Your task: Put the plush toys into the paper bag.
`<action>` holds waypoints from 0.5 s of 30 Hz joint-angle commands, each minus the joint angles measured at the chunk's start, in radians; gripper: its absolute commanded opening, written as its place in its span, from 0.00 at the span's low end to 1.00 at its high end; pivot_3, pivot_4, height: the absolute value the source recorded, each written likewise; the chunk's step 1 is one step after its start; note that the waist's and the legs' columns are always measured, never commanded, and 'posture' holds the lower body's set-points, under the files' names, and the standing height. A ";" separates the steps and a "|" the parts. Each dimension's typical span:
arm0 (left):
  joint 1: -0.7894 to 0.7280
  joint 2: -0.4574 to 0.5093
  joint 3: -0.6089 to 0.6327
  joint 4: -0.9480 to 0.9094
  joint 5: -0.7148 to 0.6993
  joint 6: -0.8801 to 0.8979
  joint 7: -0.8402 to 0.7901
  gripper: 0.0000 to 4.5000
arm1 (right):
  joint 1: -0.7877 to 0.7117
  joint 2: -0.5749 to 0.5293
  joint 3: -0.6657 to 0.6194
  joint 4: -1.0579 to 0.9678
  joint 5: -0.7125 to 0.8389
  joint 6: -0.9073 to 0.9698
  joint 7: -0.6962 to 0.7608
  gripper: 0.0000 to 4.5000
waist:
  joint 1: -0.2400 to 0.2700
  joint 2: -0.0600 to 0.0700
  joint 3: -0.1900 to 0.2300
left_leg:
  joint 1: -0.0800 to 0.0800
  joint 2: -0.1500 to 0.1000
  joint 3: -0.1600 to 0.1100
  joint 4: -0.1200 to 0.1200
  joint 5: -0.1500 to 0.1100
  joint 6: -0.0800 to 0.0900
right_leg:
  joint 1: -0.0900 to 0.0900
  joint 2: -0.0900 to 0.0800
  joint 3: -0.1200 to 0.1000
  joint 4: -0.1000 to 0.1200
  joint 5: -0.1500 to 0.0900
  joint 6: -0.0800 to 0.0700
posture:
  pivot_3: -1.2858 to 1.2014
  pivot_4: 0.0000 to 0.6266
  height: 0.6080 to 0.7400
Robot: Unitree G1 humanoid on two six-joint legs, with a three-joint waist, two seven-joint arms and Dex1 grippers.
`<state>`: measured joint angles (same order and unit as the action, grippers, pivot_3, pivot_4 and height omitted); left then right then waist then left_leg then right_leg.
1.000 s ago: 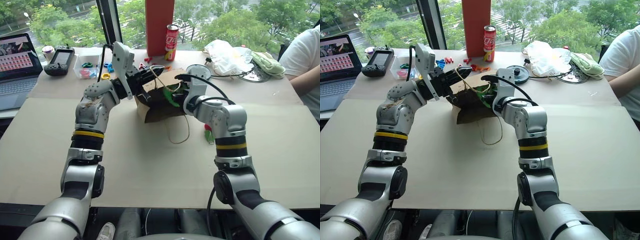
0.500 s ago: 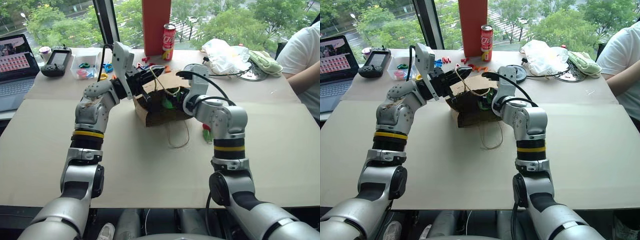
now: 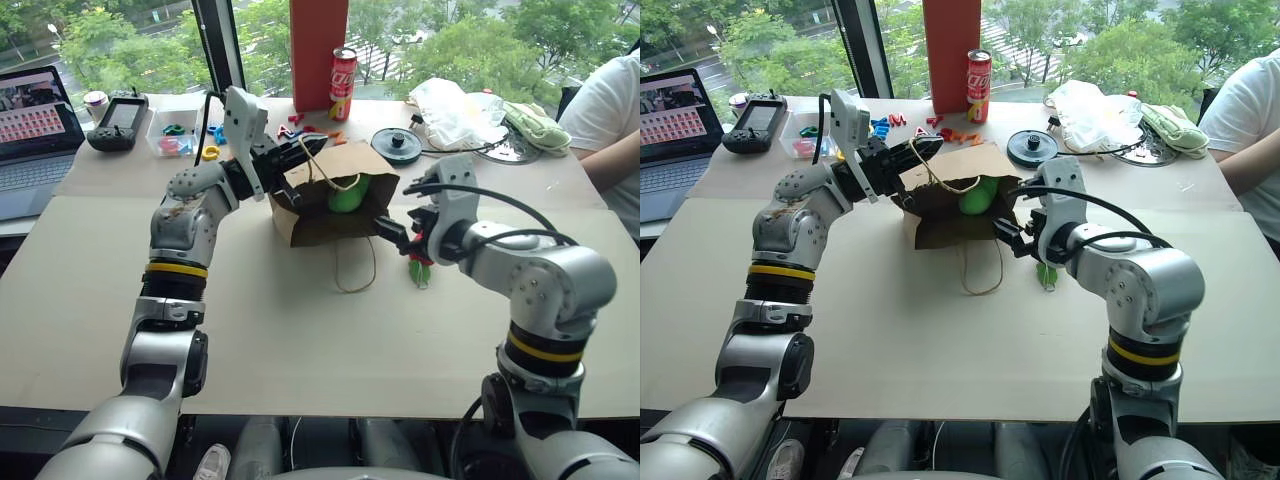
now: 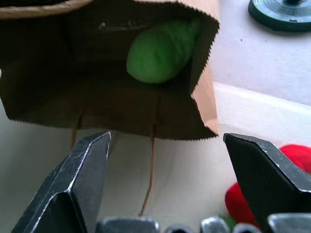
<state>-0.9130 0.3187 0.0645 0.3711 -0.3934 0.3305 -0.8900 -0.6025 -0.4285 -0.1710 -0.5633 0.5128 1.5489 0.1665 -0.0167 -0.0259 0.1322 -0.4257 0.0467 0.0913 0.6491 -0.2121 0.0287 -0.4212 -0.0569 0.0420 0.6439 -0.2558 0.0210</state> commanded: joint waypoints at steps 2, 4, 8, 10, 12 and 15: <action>-0.019 -0.006 0.008 -0.017 -0.011 -0.014 0.001 0.00 | 0.052 -0.034 0.009 -0.047 -0.081 0.002 -0.060 0.92 | -0.002 0.000 0.000 | 0.001 0.000 0.000 0.000 0.000 0.000 | 0.000 0.000 0.000 -0.002 0.000 0.000 | 0.52 0.24 0.99; -0.022 -0.008 0.007 -0.013 -0.010 -0.015 -0.001 0.00 | 0.103 -0.017 0.038 -0.003 -0.142 -0.039 -0.111 0.92 | -0.001 0.000 0.000 | 0.002 0.000 0.000 0.000 0.000 0.001 | 0.000 0.001 0.001 -0.002 0.000 0.000 | 0.52 0.24 0.99; -0.024 -0.010 0.006 -0.010 -0.010 -0.015 -0.004 0.00 | 0.144 0.074 0.059 0.057 -0.196 -0.118 -0.155 0.92 | -0.002 0.000 0.000 | 0.001 -0.001 0.000 0.000 0.001 0.000 | 0.000 0.001 0.002 -0.002 0.000 0.000 | 0.52 0.24 0.99; -0.025 -0.010 0.006 -0.010 -0.010 -0.015 -0.004 0.00 | 0.147 0.114 0.060 0.093 -0.225 -0.157 -0.178 0.92 | -0.003 0.000 0.000 | 0.001 -0.001 0.000 0.000 0.001 0.000 | 0.000 0.001 0.002 -0.002 0.000 0.000 | 0.52 0.24 0.99; -0.026 -0.011 0.006 -0.010 -0.009 -0.014 -0.004 0.00 | 0.143 0.151 0.053 0.145 -0.254 -0.210 -0.204 0.92 | 0.000 0.000 0.000 | 0.002 -0.001 -0.001 0.000 0.001 0.000 | 0.000 0.001 0.002 -0.002 0.000 0.000 | 0.52 0.24 0.99; -0.027 -0.010 0.005 -0.011 -0.009 -0.013 -0.004 0.00 | 0.136 0.184 0.046 0.219 -0.290 -0.289 -0.225 0.92 | 0.003 0.000 0.000 | 0.001 -0.001 0.000 0.000 0.001 0.000 | 0.000 0.000 0.001 -0.002 0.000 0.000 | 0.52 0.24 0.99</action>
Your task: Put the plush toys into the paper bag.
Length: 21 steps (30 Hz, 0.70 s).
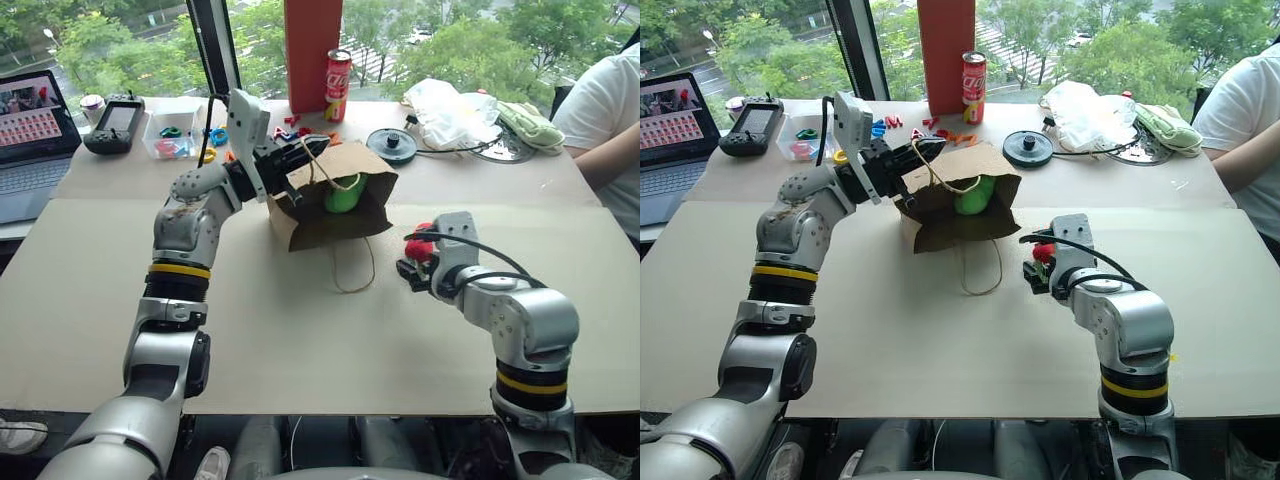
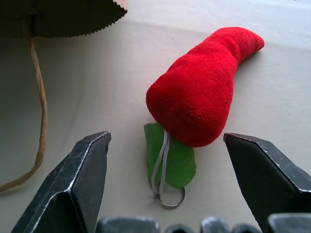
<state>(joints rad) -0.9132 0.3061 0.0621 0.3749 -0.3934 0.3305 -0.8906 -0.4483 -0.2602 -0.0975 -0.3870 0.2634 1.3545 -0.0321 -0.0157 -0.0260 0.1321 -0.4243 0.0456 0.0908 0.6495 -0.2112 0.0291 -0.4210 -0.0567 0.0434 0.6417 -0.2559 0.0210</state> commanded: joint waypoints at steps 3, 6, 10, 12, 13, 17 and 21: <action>-0.027 0.003 0.007 -0.017 -0.008 -0.013 -0.003 0.00 | -0.012 0.035 -0.027 0.115 -0.074 -0.165 -0.042 0.92 | 0.003 0.000 0.000 | 0.000 0.000 0.000 0.000 0.000 0.000 | 0.000 0.000 0.000 0.000 0.000 0.000 | 0.52 0.24 0.99; -0.025 0.005 0.008 -0.022 -0.008 -0.011 -0.001 0.00 | -0.007 0.049 -0.022 0.157 -0.086 -0.221 -0.038 0.92 | 0.001 0.000 0.000 | 0.000 0.000 0.000 0.000 0.000 0.000 | 0.000 0.000 0.000 0.000 0.000 0.000 | 0.52 0.24 0.99; -0.023 0.010 0.009 -0.028 -0.009 -0.007 0.000 0.00 | -0.008 0.067 -0.009 0.153 -0.095 -0.276 -0.039 0.69 | 0.000 0.000 0.000 | 0.000 0.000 0.000 0.000 0.000 0.000 | 0.000 0.000 0.000 0.000 0.000 0.000 | 0.52 0.24 0.99; -0.021 0.012 0.010 -0.032 -0.009 -0.004 0.001 0.00 | -0.004 0.066 0.005 0.144 -0.099 -0.262 -0.029 0.54 | -0.001 0.000 0.000 | 0.000 0.000 0.000 0.000 0.000 0.000 | 0.000 0.000 0.000 0.000 0.000 0.000 | 0.52 0.24 0.99; -0.021 0.014 0.010 -0.033 -0.009 -0.004 0.002 0.00 | -0.003 0.063 0.009 0.139 -0.101 -0.257 -0.025 0.47 | -0.001 0.000 0.000 | 0.000 0.000 0.000 0.000 0.000 0.000 | 0.000 0.000 0.000 0.000 0.000 0.000 | 0.52 0.24 0.99; -0.019 0.017 0.010 -0.036 -0.010 -0.002 0.004 0.00 | -0.004 0.041 0.006 0.116 -0.108 -0.262 -0.011 0.32 | -0.001 0.000 0.000 | 0.000 0.000 0.000 0.000 0.000 0.000 | 0.000 0.000 0.000 0.001 0.000 0.000 | 0.52 0.24 0.99; -0.018 0.017 0.008 -0.036 -0.010 -0.002 0.003 0.00 | -0.008 -0.033 0.005 0.030 -0.103 -0.243 0.036 0.32 | 0.002 0.000 0.000 | 0.000 0.000 0.000 0.000 0.000 0.000 | 0.000 0.000 0.000 0.001 0.000 0.000 | 0.52 0.24 0.99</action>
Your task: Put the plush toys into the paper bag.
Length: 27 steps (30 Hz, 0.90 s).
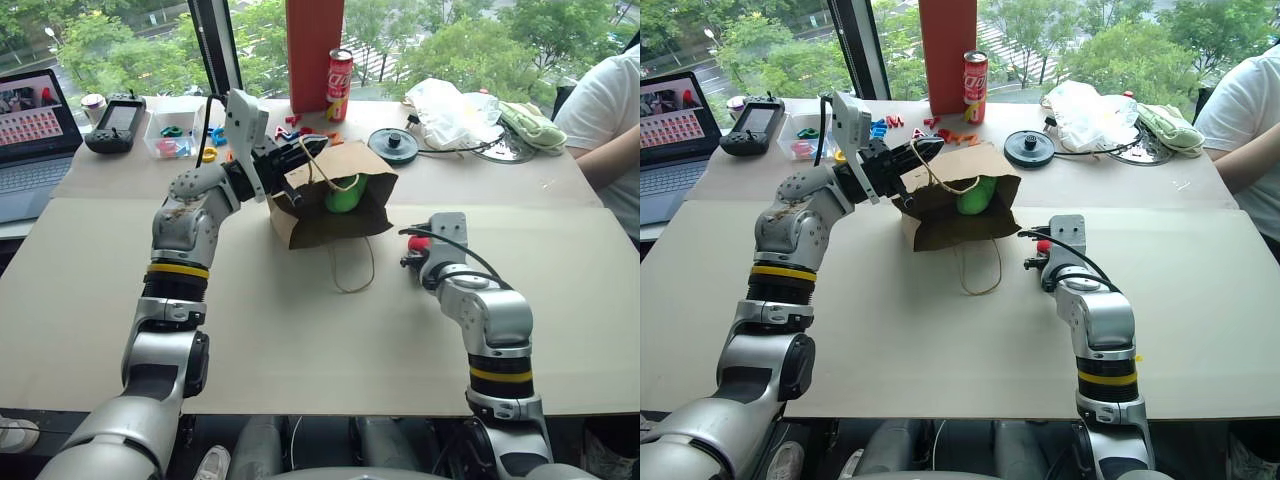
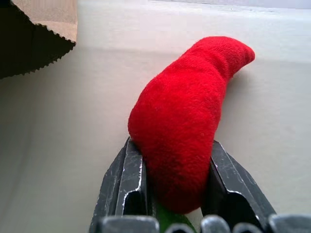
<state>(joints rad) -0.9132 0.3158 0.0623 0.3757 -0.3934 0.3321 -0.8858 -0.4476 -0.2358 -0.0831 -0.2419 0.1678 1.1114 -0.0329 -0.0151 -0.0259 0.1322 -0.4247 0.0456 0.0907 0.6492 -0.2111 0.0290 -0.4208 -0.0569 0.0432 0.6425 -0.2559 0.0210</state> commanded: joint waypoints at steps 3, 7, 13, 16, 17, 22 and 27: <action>-0.016 0.008 0.008 -0.038 -0.012 -0.003 -0.002 0.00 | -0.005 -0.141 -0.009 -0.231 0.057 0.041 0.142 0.32 | 0.001 0.000 0.000 | 0.000 0.000 0.000 0.000 0.000 0.000 | 0.000 0.000 0.000 0.000 0.000 0.000 | 0.52 0.24 0.99; -0.017 0.007 0.007 -0.033 -0.011 -0.005 -0.004 0.00 | 0.004 -0.245 -0.061 -0.423 0.251 0.195 0.344 0.32 | 0.000 0.000 0.000 | 0.000 0.000 -0.001 0.000 0.000 0.000 | 0.000 0.001 -0.001 -0.001 0.000 0.000 | 0.52 0.24 0.99; -0.017 0.003 0.003 -0.027 -0.010 -0.006 -0.009 0.00 | -0.049 -0.274 -0.063 -0.519 0.426 0.325 0.464 0.32 | 0.000 0.000 0.000 | 0.001 0.000 -0.002 0.000 0.000 0.000 | 0.001 0.001 0.000 -0.001 0.000 0.000 | 0.52 0.24 0.99; -0.015 0.004 0.002 -0.028 -0.010 -0.005 -0.012 0.00 | -0.092 -0.237 0.022 -0.481 0.413 0.315 0.432 0.32 | -0.002 0.000 0.000 | 0.001 0.000 -0.001 0.002 0.000 0.000 | 0.001 0.001 0.000 -0.001 0.000 0.000 | 0.52 0.24 0.99; -0.016 0.004 0.003 -0.029 -0.011 -0.004 -0.012 0.00 | -0.105 -0.222 0.043 -0.467 0.407 0.311 0.422 0.32 | -0.001 0.000 0.000 | 0.001 0.000 -0.001 0.002 0.000 0.001 | 0.001 0.001 0.000 0.000 0.000 0.000 | 0.52 0.24 0.99; -0.018 0.005 0.003 -0.031 -0.011 -0.003 -0.014 0.00 | -0.208 -0.136 0.178 -0.288 0.325 0.229 0.361 0.32 | -0.001 0.000 0.000 | 0.000 0.000 -0.001 0.001 0.000 0.001 | 0.001 0.001 0.000 0.000 0.000 0.000 | 0.52 0.24 0.99; -0.016 0.004 0.001 -0.037 -0.012 -0.003 -0.017 0.00 | -0.328 -0.078 0.254 -0.040 0.218 0.101 0.322 0.32 | 0.001 0.000 0.000 | 0.000 0.000 -0.001 0.001 0.000 0.001 | 0.000 0.000 -0.001 0.000 0.000 0.000 | 0.52 0.24 0.99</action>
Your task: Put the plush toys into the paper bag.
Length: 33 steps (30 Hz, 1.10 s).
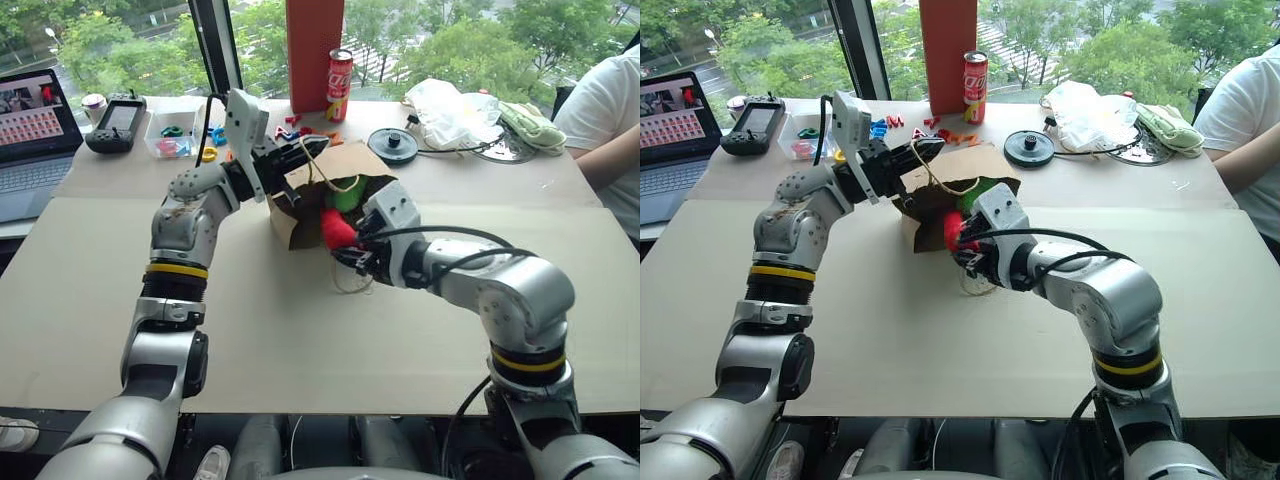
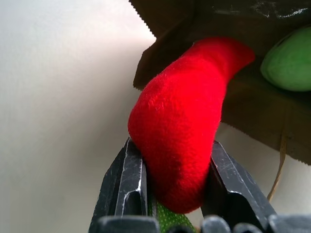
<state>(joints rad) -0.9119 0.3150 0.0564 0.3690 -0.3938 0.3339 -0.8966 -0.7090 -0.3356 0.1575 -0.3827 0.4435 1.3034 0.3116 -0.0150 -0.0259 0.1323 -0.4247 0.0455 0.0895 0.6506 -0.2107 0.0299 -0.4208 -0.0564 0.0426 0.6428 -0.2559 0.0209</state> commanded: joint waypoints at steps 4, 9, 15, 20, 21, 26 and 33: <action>-0.016 0.005 0.004 -0.027 -0.011 -0.009 -0.013 0.00 | -0.193 0.091 0.012 0.290 -0.116 -0.183 -0.047 0.32 | 0.000 0.000 0.000 | -0.001 0.000 0.000 -0.001 0.000 0.000 | 0.000 0.000 0.000 0.004 0.000 0.000 | 0.52 0.24 0.99; -0.019 0.000 0.002 -0.021 -0.008 -0.014 -0.018 0.00 | -0.301 0.186 0.003 0.510 -0.177 -0.302 -0.085 0.32 | -0.002 0.000 0.000 | -0.001 0.000 0.000 -0.002 0.000 0.000 | -0.001 0.000 -0.001 0.004 0.000 0.000 | 0.52 0.24 0.99; -0.022 0.001 0.002 -0.018 -0.006 -0.016 -0.020 0.00 | -0.321 0.286 -0.046 0.625 -0.207 -0.389 -0.134 0.32 | -0.004 0.000 0.000 | -0.001 0.001 0.001 -0.003 0.000 0.000 | -0.001 0.000 -0.001 0.004 0.000 0.000 | 0.52 0.24 0.99; -0.019 0.006 0.003 -0.017 -0.006 -0.015 -0.018 0.00 | -0.275 0.321 -0.069 0.605 -0.202 -0.395 -0.140 0.64 | -0.003 0.000 0.000 | -0.001 0.001 0.001 -0.003 0.000 0.000 | -0.001 -0.001 -0.001 0.004 0.000 0.000 | 0.52 0.24 0.99; -0.020 0.008 0.004 -0.014 -0.005 -0.016 -0.018 0.00 | -0.270 0.320 -0.067 0.583 -0.195 -0.377 -0.128 0.71 | -0.002 0.000 0.000 | -0.001 0.001 0.001 -0.003 0.000 -0.001 | -0.001 -0.001 -0.001 0.004 0.000 0.000 | 0.52 0.24 0.99; -0.018 0.010 0.010 -0.011 -0.004 -0.016 -0.011 0.00 | -0.217 0.290 -0.062 0.451 -0.168 -0.281 -0.094 0.93 | -0.003 0.000 0.000 | -0.001 0.001 0.001 -0.003 0.000 -0.001 | -0.001 -0.001 -0.002 0.004 0.000 0.000 | 0.52 0.24 0.99; -0.002 0.009 0.010 -0.020 -0.005 -0.014 -0.009 0.00 | -0.108 0.212 -0.071 0.210 -0.134 -0.119 -0.057 0.93 | -0.002 0.000 0.000 | -0.001 0.001 0.001 -0.003 0.000 0.000 | -0.001 -0.001 -0.001 0.004 0.000 0.000 | 0.52 0.24 0.99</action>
<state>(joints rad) -0.9017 0.3226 0.0575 0.3836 -0.3902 0.3328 -0.9073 -0.8175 -0.1144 0.1048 -0.0781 0.2825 1.1448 0.2422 -0.0172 -0.0255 0.1324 -0.4259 0.0462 0.0903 0.6477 -0.2104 0.0294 -0.4216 -0.0573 0.0411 0.6469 -0.2558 0.0208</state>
